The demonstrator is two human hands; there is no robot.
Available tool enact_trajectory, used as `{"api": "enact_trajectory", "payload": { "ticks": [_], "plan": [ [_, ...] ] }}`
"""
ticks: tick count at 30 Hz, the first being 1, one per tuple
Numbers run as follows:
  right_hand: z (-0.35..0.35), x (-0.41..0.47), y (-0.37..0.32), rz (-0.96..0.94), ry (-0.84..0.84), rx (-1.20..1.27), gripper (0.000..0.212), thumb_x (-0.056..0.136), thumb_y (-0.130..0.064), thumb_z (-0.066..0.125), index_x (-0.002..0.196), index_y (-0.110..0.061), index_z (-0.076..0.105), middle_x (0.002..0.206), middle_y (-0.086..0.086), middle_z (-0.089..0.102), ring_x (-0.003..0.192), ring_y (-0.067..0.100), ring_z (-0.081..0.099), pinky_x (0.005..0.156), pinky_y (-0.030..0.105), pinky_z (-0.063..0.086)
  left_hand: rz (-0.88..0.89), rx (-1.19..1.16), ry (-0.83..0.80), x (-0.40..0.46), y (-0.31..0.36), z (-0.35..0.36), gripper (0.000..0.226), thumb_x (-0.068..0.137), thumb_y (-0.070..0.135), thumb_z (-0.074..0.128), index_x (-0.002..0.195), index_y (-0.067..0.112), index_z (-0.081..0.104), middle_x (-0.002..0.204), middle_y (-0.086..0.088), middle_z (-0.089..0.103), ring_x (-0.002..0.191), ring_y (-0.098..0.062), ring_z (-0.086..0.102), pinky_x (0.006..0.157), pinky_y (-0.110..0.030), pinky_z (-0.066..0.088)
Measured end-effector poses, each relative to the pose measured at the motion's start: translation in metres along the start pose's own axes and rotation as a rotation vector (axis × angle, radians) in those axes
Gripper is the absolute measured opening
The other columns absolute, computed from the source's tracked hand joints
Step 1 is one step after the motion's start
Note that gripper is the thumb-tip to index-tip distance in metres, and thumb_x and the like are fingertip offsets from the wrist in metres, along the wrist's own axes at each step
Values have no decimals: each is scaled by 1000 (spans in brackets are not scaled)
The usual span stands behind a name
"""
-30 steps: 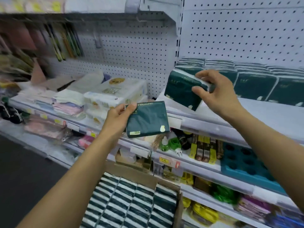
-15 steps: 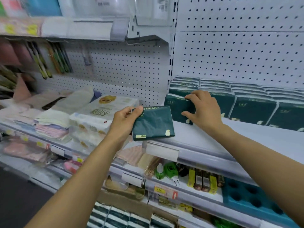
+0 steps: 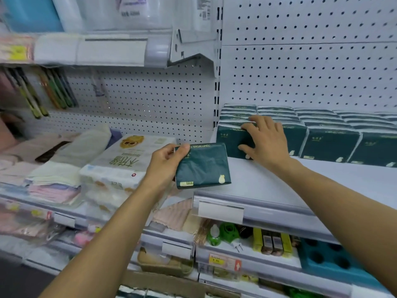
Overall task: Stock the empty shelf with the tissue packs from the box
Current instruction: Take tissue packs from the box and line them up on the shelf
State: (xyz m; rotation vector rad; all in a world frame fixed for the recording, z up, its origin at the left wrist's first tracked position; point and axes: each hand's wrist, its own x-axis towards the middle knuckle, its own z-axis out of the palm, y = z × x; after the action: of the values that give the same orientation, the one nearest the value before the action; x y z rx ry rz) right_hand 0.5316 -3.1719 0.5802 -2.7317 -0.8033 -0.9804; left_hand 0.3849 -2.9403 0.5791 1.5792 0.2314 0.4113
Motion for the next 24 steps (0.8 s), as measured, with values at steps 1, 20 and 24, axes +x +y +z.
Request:
{"api": "enact_trajectory", "payload": {
  "ticks": [1, 20, 24],
  "plan": [
    [-6, 0, -2, 3, 22, 27, 55, 83, -49, 68, 128, -21, 57, 139, 6, 46, 127, 28, 38, 99, 43, 31, 13, 0, -11, 0, 1, 1, 24, 92, 35, 65, 97, 12, 70, 94, -6, 75, 81, -15, 70, 72, -29, 56],
    [-77, -78, 77, 195, -254, 543, 54, 76, -32, 81, 123, -43, 59, 108, -14, 58, 101, 9, 57, 89, 39, 51, 566, 821, -108, 46, -2, 99, 75, 88, 34, 69, 151, 33, 26, 158, 8, 20, 143, -15, 15, 115, -36, 23],
    [-56, -72, 92, 159, -106, 299, 53, 82, -27, 76, 131, -29, 58, 121, -4, 59, 112, 20, 52, 97, 45, 44, 539, 1022, -179, 68, -13, 107, 88, 87, 35, 71, 154, 41, 13, 163, 15, -2, 150, -18, -11, 122, -48, 13]
  ]
}}
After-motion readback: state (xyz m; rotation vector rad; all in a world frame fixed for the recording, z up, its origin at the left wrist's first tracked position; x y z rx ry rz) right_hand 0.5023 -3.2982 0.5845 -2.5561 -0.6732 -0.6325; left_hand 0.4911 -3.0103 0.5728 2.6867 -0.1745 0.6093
